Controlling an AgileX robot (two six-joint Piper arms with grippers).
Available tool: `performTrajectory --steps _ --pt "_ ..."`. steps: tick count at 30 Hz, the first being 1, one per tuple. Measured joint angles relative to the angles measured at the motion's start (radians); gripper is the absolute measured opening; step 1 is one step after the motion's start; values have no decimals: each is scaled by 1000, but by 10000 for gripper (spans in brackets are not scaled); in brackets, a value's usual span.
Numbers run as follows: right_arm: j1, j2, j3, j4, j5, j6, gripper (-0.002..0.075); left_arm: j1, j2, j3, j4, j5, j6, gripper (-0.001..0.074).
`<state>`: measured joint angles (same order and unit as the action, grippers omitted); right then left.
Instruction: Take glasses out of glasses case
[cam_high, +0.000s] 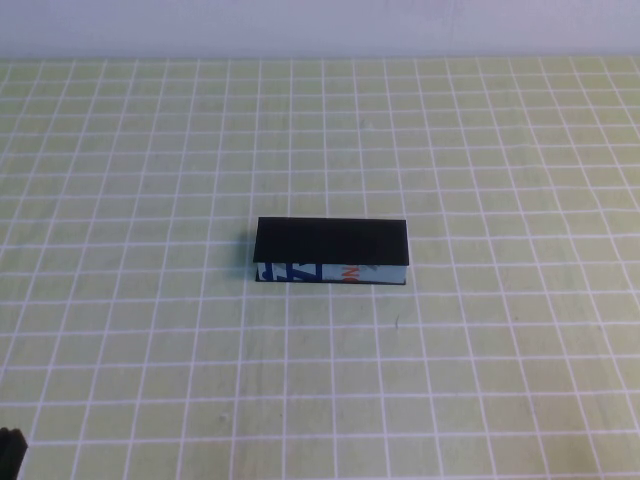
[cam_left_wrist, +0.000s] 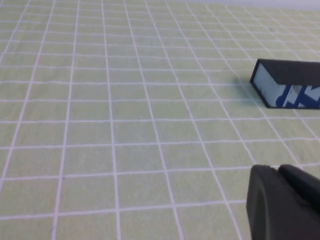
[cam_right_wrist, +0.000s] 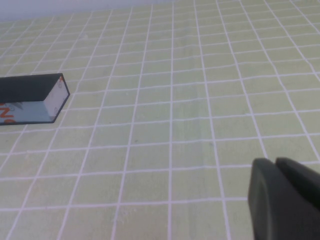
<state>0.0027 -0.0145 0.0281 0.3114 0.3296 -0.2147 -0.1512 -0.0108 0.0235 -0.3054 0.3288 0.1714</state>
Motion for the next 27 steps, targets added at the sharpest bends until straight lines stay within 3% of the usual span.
performTrajectory --steps 7,14,19,23,27 --pt "0 0 0 0 0 0 -18 0 0 0 -55 -36 -1 -4" --pt "0 0 0 0 0 0 -18 0 0 2 -457 -195 -1 -4" --pt "0 0 0 0 0 0 -18 0 3 2 -551 -297 8 -4" --pt "0 0 0 0 0 0 -18 0 137 -46 -581 -168 24 -4" --pt "0 0 0 0 0 0 -18 0 384 -197 -583 21 131 -4"
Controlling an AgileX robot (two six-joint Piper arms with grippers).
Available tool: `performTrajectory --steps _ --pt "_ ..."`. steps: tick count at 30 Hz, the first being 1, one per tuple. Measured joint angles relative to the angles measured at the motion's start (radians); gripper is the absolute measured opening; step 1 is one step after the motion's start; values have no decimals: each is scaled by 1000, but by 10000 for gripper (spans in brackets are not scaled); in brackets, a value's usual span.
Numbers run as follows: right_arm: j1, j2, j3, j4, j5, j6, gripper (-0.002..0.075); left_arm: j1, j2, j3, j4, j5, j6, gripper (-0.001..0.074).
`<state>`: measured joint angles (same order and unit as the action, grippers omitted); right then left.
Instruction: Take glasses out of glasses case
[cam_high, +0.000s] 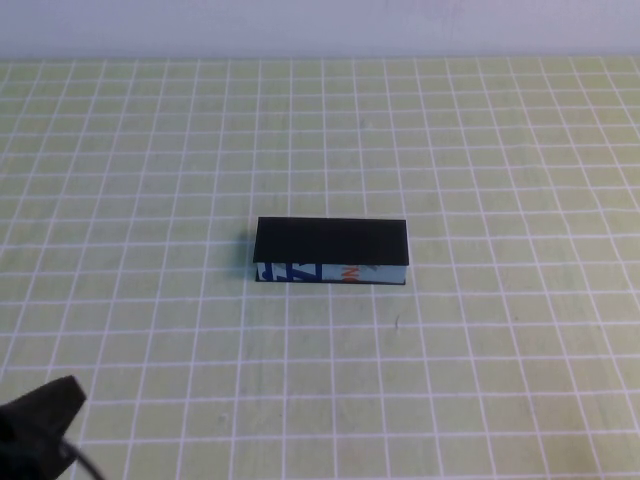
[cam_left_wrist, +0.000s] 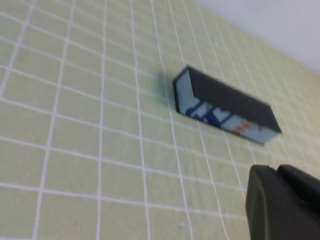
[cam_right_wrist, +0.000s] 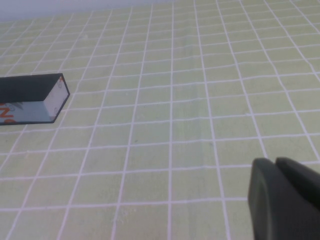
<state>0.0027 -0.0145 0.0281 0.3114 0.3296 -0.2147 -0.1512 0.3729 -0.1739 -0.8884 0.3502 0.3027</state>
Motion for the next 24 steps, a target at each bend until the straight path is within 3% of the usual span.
performTrajectory --steps 6,14,24 --pt "0 0 0 0 0 0 -18 0 409 -277 0 194 231 -4" --pt "0 0 0 0 0 0 -18 0 795 -593 -105 234 483 -4" --pt "0 0 0 0 0 0 -18 0 1218 -1057 -134 470 542 -4"
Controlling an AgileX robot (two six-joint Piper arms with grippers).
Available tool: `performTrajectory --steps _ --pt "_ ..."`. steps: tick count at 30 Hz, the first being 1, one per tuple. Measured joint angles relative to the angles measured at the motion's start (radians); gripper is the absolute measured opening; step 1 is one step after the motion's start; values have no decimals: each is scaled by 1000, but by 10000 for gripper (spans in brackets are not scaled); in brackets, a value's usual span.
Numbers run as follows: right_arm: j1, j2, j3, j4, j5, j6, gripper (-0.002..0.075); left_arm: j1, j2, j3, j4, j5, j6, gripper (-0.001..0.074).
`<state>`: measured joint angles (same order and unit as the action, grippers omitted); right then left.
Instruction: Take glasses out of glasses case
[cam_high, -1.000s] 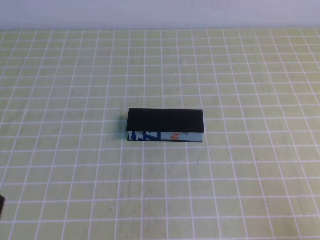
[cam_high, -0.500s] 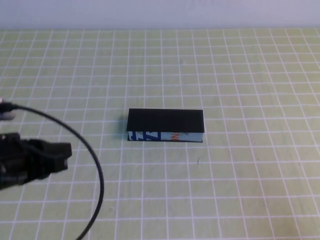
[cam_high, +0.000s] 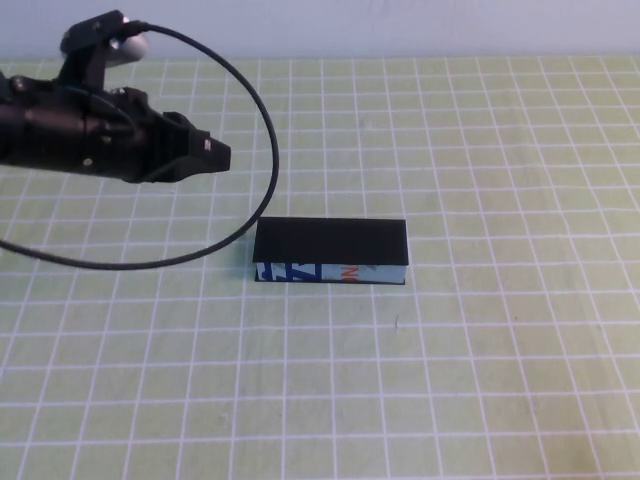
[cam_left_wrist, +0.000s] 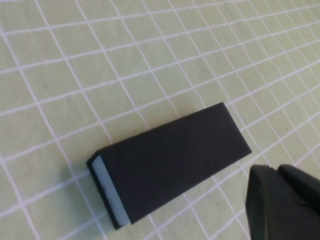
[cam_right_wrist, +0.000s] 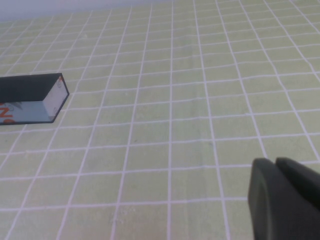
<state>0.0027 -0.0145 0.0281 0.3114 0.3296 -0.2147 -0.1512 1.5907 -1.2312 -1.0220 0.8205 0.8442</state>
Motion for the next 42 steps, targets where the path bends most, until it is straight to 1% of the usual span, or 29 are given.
performTrajectory --steps 12,14,22,26,29,32,36,42 --pt "0 0 0 6 -2 0 -18 0 361 -330 0 178 5 -4" --pt "0 0 0 55 -21 0 -18 0 414 -387 2 193 2 -4" --pt "0 0 0 440 -195 -2 -18 -42 617 -623 3 240 -7 -4" --pt "0 0 0 564 -240 -4 -18 -60 702 -716 8 254 -34 -4" --pt "-1 0 -10 599 -149 -4 -18 -65 760 -769 26 266 -60 -4" --pt "-1 68 -72 617 -8 -4 -18 -65 806 -808 55 272 -80 -4" --pt "-1 245 -196 600 159 -39 -18 -65 837 -835 96 272 -104 -4" --pt "-1 569 -423 576 345 -214 -18 -65 869 -844 114 274 -112 -4"
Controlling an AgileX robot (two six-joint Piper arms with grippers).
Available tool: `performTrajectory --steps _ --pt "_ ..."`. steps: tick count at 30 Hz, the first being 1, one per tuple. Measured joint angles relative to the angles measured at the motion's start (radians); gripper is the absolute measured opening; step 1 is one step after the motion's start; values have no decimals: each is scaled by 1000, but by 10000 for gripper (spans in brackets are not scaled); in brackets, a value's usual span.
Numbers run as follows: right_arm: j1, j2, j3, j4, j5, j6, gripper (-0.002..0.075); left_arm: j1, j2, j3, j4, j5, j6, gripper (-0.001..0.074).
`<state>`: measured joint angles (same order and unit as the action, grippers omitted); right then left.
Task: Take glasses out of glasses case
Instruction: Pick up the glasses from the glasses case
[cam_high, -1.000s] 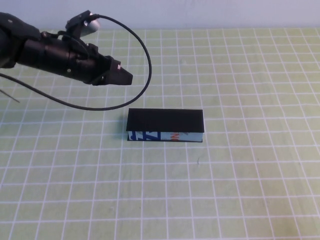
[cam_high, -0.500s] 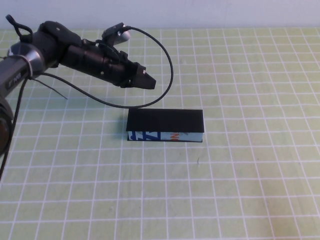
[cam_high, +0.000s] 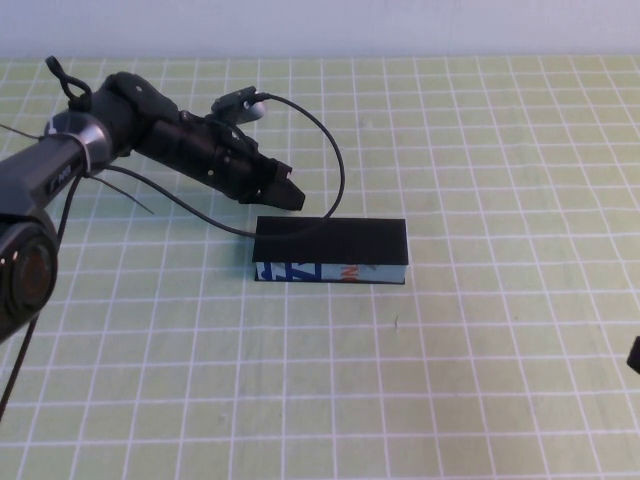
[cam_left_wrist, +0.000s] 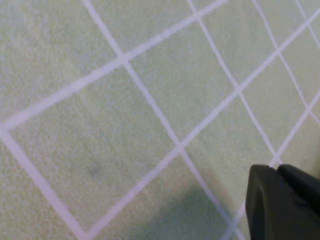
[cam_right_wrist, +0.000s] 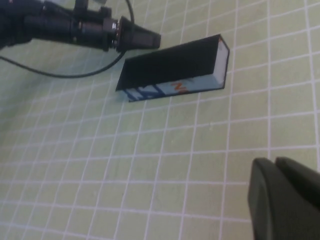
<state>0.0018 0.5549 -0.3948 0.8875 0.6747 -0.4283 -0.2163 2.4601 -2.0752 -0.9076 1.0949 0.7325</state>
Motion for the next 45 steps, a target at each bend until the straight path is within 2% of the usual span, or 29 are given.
performTrajectory --steps 6,9,12,17,20,24,27,32,34,39,45 --pt "0 290 -219 -6 129 -143 -17 0 0 -2 5 28 0 -4" --pt "44 416 -319 -33 141 -165 -17 0 0 -2 18 52 -2 -4" --pt "157 521 -417 -105 127 -146 -17 0 0 -2 50 65 -20 -4" --pt "398 712 -610 -313 87 -94 -17 0 0 -5 74 73 -24 -4" --pt "489 829 -724 -407 83 -144 -17 0 0 -6 76 81 -26 -4" --pt "564 975 -855 -534 83 -220 -6 0 0 -6 76 93 -37 -4" --pt "581 1069 -920 -599 83 -282 50 0 0 -6 78 99 -41 -4" --pt "586 1189 -967 -634 58 -415 232 0 0 -6 78 101 -43 -4" --pt "586 1219 -971 -635 27 -470 273 0 0 -6 78 101 -43 -4" --pt "586 1273 -973 -636 -67 -572 299 0 0 -6 78 104 -45 -4" --pt "591 1312 -978 -632 -131 -598 300 0 0 -6 78 105 -45 -4"
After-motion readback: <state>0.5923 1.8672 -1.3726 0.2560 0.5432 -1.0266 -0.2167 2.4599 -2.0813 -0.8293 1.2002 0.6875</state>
